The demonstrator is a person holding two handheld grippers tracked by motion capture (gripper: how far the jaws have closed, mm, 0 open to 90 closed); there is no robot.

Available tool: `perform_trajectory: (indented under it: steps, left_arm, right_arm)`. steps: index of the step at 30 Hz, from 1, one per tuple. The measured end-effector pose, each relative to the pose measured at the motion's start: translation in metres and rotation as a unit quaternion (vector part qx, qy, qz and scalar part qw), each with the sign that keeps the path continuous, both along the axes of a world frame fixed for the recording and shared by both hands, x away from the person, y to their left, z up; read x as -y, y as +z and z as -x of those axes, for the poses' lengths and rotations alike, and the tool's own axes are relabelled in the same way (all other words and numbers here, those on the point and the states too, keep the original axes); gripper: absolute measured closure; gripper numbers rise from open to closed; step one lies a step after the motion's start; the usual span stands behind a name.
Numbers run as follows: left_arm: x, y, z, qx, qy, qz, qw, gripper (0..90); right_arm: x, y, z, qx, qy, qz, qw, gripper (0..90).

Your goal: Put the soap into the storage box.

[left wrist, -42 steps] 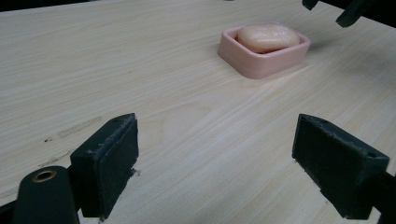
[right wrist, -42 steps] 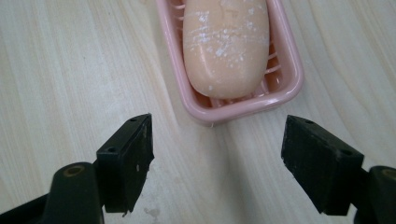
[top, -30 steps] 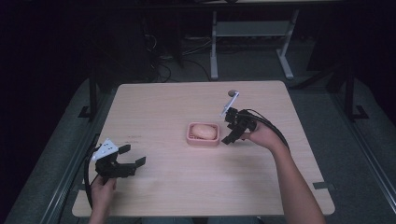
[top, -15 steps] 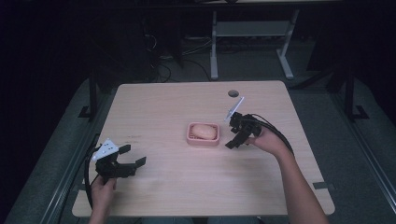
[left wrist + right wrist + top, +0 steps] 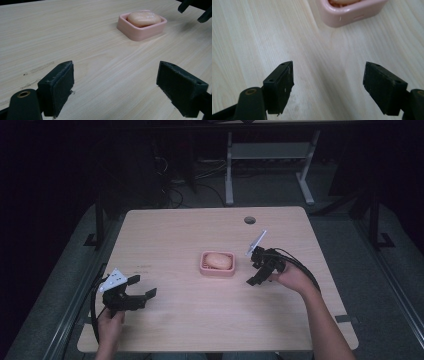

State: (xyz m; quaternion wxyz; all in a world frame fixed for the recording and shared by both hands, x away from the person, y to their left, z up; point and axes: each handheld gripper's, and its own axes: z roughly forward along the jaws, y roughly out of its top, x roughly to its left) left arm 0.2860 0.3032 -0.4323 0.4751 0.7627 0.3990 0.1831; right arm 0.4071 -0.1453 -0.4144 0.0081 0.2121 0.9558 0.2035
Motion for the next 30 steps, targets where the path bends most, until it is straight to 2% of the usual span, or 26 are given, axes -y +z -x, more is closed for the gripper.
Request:
perform_trajectory:
  steps: [3,11,12,30]
  left_arm:
    - [0.000,0.000,0.000,-0.001,0.000,0.000,1.0000,14.3]
    - [0.000,-0.001,-0.001,0.000,-0.001,-0.003,1.0000,14.3]
    - [0.001,-0.001,-0.001,-0.001,-0.001,-0.003,1.0000,14.3]
    - [0.002,-0.002,-0.001,-0.003,-0.004,-0.006,1.0000,14.3]
  right_arm:
    - [0.003,-0.001,0.002,0.003,-0.002,-0.010,0.9999,24.0]
    - [0.013,-0.005,0.009,0.006,-0.008,-0.007,0.9999,24.0]
    - [0.016,-0.005,0.011,0.006,-0.012,-0.014,0.9998,24.0]
    - [0.036,-0.012,0.033,0.013,-0.022,-0.021,0.9995,24.0]
